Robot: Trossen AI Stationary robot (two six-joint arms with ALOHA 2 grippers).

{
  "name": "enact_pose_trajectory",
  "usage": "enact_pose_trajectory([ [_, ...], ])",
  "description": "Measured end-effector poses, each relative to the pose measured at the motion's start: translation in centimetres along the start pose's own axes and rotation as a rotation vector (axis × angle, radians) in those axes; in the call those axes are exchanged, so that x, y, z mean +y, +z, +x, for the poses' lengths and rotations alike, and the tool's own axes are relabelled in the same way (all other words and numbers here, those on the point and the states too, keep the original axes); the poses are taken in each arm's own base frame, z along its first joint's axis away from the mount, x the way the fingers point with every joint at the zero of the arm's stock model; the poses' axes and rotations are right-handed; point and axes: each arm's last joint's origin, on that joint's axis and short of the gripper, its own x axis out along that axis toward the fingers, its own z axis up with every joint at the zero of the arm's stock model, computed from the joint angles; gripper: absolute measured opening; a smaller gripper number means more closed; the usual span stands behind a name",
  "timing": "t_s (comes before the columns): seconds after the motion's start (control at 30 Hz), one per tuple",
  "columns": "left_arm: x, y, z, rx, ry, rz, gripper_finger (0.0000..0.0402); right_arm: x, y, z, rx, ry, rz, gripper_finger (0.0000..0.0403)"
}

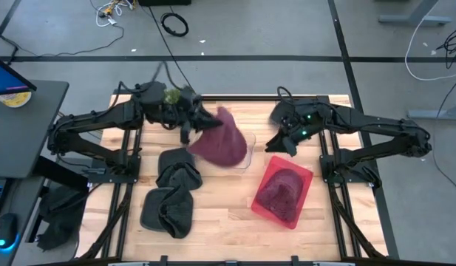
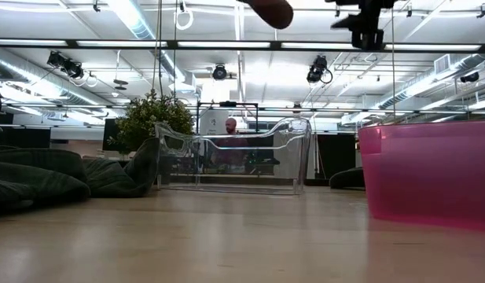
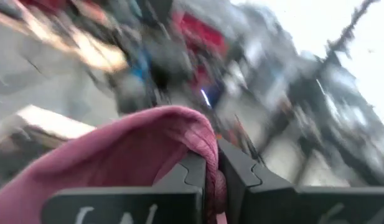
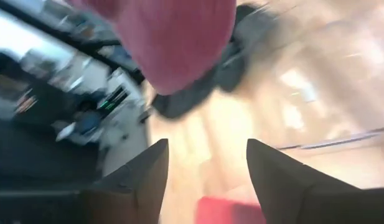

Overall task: Pick & Place hat
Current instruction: Put the red cap into the red bin

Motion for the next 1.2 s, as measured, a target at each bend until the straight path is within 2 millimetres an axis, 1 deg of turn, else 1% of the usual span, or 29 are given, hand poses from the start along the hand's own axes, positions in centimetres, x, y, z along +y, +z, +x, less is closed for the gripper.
enact_pose_trajectory([
  [0.1, -0.4, 1.0, -0.1, -0.205, 0.15, -0.051, 0.0022, -0.4, 0.2, -0.4, -0.055, -0.078, -0.007, 0.0225],
  [0.23, -1.1, 1.9, -0.4, -0.45, 0.307, -0.109, 0.0022, -0.8, 0.7, -0.8, -0.137, -0.147, -0.01, 0.0219],
  [0.33, -1.5, 2.3, -0.5, -0.55, 0.359, -0.137, 0.0022, -0.8, 1.4, -1.1, -0.221, -0.168, -0.02, 0.0211],
  [0.43, -1.7, 2.4, -0.5, -0.569, 0.33, -0.142, 0.0022, -0.7, 2.2, -1.3, -0.313, -0.171, -0.042, 0.0205],
  [0.53, -2.2, 2.4, -0.5, -0.565, 0.28, -0.144, 0.0022, -0.4, 3.5, -1.9, -0.438, -0.121, -0.086, 0.0201],
  [0.63, -2.8, 2.5, -0.5, -0.587, 0.243, -0.133, 0.0022, -0.1, 4.8, -2.5, -0.551, -0.051, -0.093, 0.0201],
  [0.8, -3.9, 2.8, -0.7, -0.632, 0.159, -0.071, 0.0022, -0.8, 6.4, -3.4, -0.56, 0.146, -0.05, 0.0218],
  [0.93, -4.4, 3.1, -0.9, -0.659, 0.132, -0.015, 0.0022, -1.7, 7.5, -2.9, -0.518, 0.254, -0.001, 0.0243],
  [1.0, -4.6, 3.1, -0.9, -0.661, 0.111, 0.005, 0.0022, -1.8, 8.2, -2.5, -0.509, 0.332, -0.006, 0.0256],
  [1.1, -4.8, 3.3, -1.1, -0.679, 0.069, 0.015, 0.0022, -2.1, 9.3, -1.6, -0.533, 0.403, -0.019, 0.0273],
  [1.2, -4.8, 3.3, -1.0, -0.674, 0.071, 0.018, 0.0022, -2.5, 10.2, -0.5, -0.557, 0.452, -0.029, 0.0286],
])
